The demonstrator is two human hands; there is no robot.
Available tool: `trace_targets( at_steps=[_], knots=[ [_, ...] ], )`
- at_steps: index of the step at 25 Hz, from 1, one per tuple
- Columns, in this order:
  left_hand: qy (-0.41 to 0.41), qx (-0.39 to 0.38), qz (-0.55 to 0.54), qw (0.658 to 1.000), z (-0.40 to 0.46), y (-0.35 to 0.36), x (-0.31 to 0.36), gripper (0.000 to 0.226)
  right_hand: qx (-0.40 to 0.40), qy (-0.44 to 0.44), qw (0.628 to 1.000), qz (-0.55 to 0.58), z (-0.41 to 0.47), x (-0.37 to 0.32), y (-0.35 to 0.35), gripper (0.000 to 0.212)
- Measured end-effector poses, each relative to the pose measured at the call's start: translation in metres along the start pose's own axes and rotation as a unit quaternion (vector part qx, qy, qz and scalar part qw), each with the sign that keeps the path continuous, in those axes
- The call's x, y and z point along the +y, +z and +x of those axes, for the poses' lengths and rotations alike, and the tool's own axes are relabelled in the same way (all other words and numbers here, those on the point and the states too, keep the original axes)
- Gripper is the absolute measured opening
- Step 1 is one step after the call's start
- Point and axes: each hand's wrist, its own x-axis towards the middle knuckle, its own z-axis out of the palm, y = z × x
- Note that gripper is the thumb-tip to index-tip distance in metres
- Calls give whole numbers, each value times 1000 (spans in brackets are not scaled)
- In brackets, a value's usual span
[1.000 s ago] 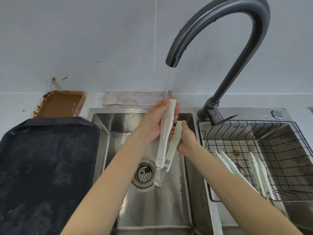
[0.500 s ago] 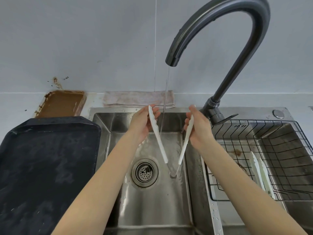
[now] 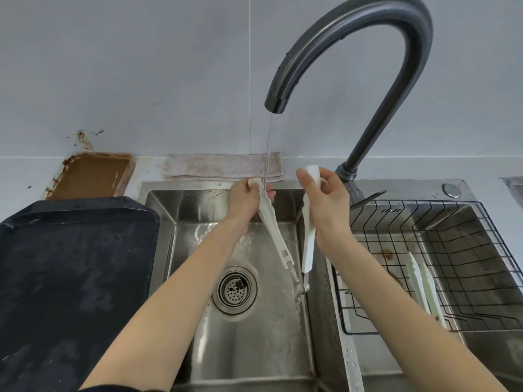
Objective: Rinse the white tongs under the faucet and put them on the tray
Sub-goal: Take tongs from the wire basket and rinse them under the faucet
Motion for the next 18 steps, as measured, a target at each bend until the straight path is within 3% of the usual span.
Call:
trace_targets(
  at_steps=[3,6,11,18],
  knots=[
    [25,50,8,998,5,7,2,21,-14,-26,1000,-10,-2,0,4,18],
    [13,39,-40,998,-1,11,4,21,-22,-39,999,13,-3,-1,3,6],
    [6,-86,-48,995,-15,10,7,31,-36,-48,998,8,-4,12,1,37],
    [41,-165,-53,984,-26,-12,15,45,-98,-81,987,-100,7,26,18,47]
  ],
)
